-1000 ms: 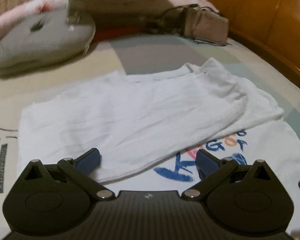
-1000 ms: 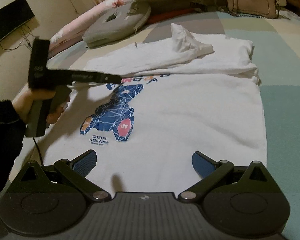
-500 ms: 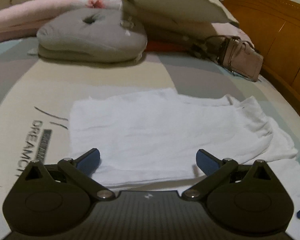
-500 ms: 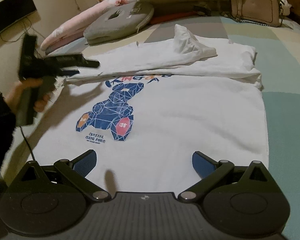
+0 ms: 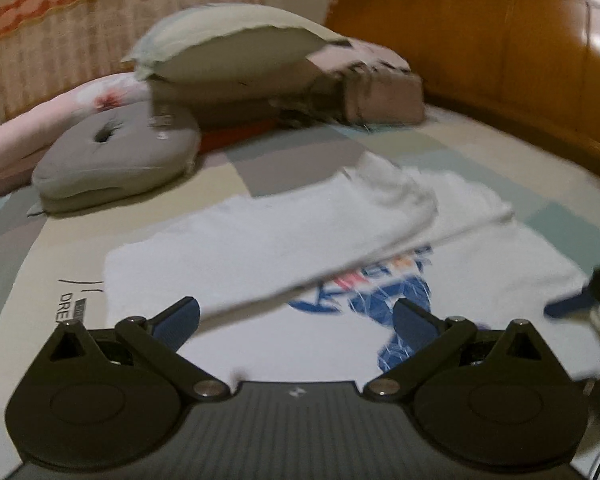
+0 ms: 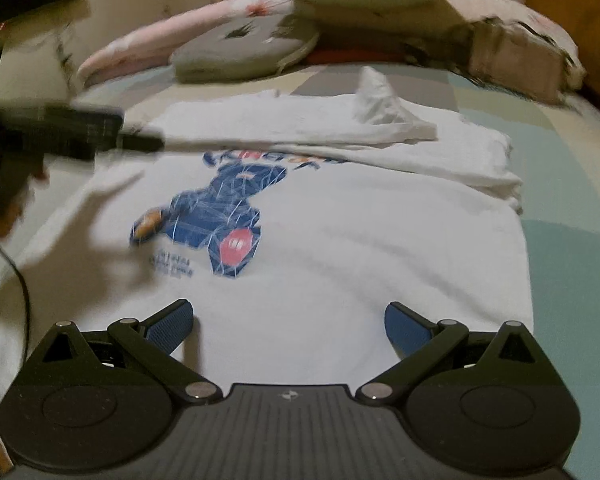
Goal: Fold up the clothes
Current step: 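Lower the right gripper to the sweatshirt side edge, then pinch the sweatshirt side with the right gripper and fold it over the chest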
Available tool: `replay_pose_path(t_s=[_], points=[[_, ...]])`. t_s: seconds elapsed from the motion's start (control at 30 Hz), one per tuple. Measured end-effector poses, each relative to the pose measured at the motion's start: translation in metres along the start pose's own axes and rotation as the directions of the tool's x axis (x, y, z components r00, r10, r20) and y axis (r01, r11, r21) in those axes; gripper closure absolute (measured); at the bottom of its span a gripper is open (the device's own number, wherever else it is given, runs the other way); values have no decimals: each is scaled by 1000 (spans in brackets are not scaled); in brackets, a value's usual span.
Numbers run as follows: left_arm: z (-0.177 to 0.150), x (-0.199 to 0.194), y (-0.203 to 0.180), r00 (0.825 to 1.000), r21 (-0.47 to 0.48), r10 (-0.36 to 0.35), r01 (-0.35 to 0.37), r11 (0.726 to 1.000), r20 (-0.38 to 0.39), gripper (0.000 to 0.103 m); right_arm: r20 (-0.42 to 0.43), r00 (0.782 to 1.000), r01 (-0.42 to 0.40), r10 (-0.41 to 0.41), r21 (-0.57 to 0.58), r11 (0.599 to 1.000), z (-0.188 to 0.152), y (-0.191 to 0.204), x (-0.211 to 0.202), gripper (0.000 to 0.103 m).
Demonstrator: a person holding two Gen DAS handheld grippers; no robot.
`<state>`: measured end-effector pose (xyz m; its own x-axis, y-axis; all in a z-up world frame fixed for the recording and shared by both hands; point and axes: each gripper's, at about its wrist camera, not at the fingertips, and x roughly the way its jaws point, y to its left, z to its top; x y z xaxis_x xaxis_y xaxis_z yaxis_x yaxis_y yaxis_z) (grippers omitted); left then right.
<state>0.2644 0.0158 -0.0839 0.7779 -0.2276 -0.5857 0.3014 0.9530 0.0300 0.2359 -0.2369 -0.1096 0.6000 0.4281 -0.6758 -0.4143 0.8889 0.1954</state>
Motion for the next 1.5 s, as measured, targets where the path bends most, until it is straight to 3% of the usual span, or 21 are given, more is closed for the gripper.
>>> replay_pose_path(t_s=[0.13,0.27,0.5,0.53,0.7,0.9,1.0,1.2,1.27,1.37,1.5], points=[[-14,-1,-8,999,40,-42,42,998,5,1,43,998,-57,50,207,977,15,-24,-20,0],[-25,0,2,996,36,-86,87,996,-25,1,105,994,-59,27,308,950,49,-50,-31,4],[-23,-3,25,998,-57,-65,66,996,24,1,155,987,-103,35,459,882,114,-95,13,39],[-23,-3,29,997,-78,-67,69,994,29,1,157,987,-115,42,492,863,118,-102,24,47],[-23,0,39,998,-117,-53,56,992,33,1,137,991,-94,8,641,762,125,-134,77,61],[-24,5,46,998,-142,-56,59,988,26,1,128,990,-37,-54,620,784,127,-125,108,65],[-24,4,46,998,-151,-58,62,987,29,1,108,990,11,-92,587,809,129,-115,105,93],[-24,2,48,997,-168,-63,70,983,44,1,179,972,18,-155,596,802,123,-98,50,92],[-23,1,49,997,-169,-60,67,983,47,1,147,974,59,-173,571,819,121,-92,40,91],[-23,0,49,997,-170,-53,61,983,54,1,92,964,163,-249,534,829,124,-93,40,85],[-23,0,53,997,-189,-55,65,980,59,1,133,959,147,-250,521,841,132,-101,45,71]])
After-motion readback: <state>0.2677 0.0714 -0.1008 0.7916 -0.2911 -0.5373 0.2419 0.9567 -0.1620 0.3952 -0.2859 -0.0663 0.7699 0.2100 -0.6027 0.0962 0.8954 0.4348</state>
